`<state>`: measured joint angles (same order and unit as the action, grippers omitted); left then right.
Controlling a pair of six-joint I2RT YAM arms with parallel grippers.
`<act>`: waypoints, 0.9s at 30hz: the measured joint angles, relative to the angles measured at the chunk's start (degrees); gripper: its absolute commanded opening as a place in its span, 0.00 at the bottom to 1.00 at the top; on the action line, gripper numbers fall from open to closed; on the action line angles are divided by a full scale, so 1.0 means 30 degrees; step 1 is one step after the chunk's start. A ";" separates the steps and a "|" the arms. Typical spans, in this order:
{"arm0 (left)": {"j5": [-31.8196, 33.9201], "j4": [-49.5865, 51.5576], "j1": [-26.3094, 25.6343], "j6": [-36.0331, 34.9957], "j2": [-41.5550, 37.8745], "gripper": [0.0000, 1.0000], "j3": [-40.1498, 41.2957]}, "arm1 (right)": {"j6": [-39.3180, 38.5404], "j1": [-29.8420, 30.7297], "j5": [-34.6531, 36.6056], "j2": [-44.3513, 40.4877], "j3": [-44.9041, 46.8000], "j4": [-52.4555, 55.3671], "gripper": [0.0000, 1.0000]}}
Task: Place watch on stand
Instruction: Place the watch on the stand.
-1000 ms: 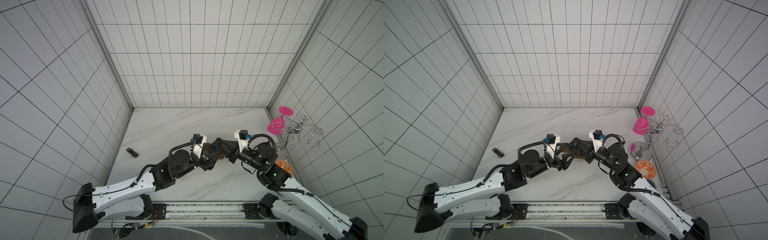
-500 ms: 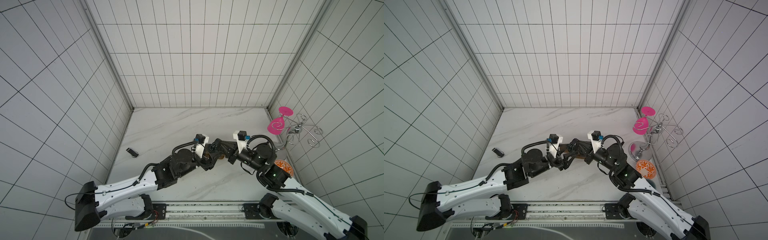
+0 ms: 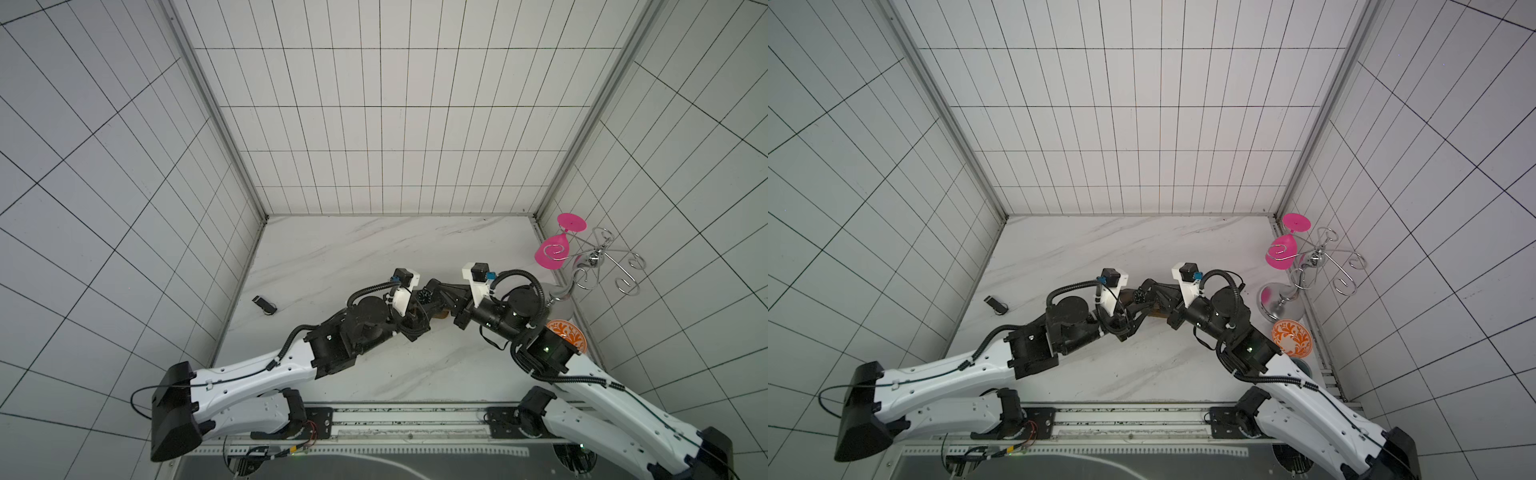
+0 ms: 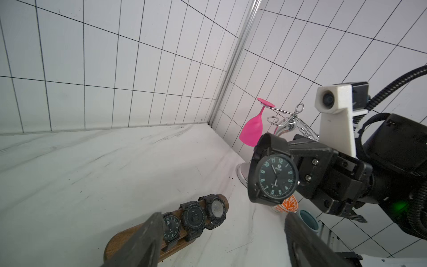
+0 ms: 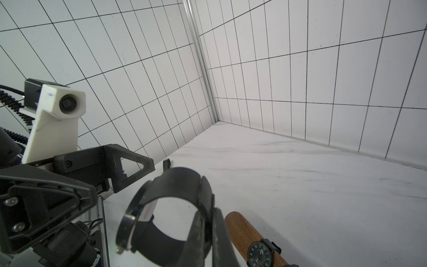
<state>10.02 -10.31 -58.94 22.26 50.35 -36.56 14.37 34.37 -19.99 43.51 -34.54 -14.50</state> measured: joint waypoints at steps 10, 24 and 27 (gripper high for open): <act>-0.0801 0.1173 -0.1341 -0.0823 0.3577 0.76 -0.3082 | -0.0969 0.1384 0.1064 0.0379 0.0000 0.0109 0.00; -0.0576 0.2761 -0.1341 -0.1362 0.4269 0.49 -0.3687 | -0.1603 0.2193 0.1938 0.0787 0.0000 0.0656 0.00; -0.0415 0.3089 -0.1341 -0.1443 0.4393 0.49 -0.3971 | -0.1705 0.2331 0.2113 0.0816 0.0000 0.0823 0.00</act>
<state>8.78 -1.04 -62.96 17.93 63.53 -48.47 9.26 41.36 -13.65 45.95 -34.54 -12.03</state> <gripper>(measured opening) 0.493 0.061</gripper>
